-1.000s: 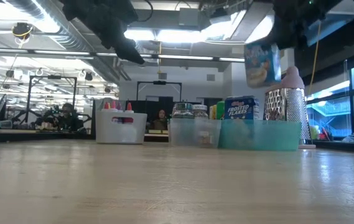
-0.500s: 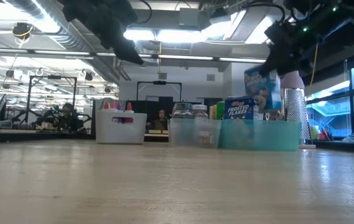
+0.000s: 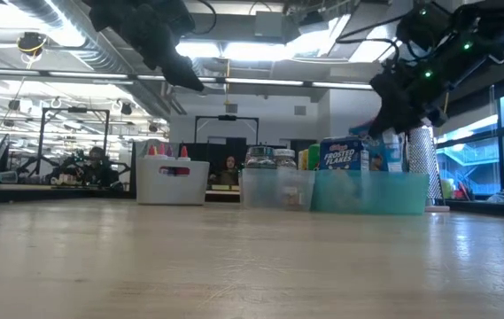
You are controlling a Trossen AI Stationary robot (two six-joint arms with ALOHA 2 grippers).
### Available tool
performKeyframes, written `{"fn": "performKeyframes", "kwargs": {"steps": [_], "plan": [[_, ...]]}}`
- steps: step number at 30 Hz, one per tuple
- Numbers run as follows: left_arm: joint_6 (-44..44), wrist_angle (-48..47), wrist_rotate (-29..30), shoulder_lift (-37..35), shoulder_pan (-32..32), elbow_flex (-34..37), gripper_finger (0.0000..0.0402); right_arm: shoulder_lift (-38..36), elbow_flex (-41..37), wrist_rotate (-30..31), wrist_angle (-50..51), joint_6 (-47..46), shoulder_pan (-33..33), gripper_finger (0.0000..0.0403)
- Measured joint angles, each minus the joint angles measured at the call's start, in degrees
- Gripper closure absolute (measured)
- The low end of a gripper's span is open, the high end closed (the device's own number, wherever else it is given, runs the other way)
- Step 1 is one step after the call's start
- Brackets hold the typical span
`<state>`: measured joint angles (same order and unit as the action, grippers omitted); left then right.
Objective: Pick & Place Kitchen Items
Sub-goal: Put the light blue cereal box into the green bin
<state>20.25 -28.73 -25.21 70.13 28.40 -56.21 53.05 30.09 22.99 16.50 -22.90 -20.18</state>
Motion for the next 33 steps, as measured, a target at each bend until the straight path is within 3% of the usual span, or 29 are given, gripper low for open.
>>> {"fn": "performKeyframes", "kwargs": {"steps": [19, 33], "plan": [[0.0, -1.42, 0.0, 0.0, 0.68, 0.0, 0.0139, 10.23, 0.0, 0.8, -5.15, -0.88, -0.76, 0.0259], [0.02, -1.87, 0.0, 0.0, 1.49, 0.0, 0.0139, 10.42, 0.02, 0.36, -5.93, -1.16, -0.83, 0.016]]}}
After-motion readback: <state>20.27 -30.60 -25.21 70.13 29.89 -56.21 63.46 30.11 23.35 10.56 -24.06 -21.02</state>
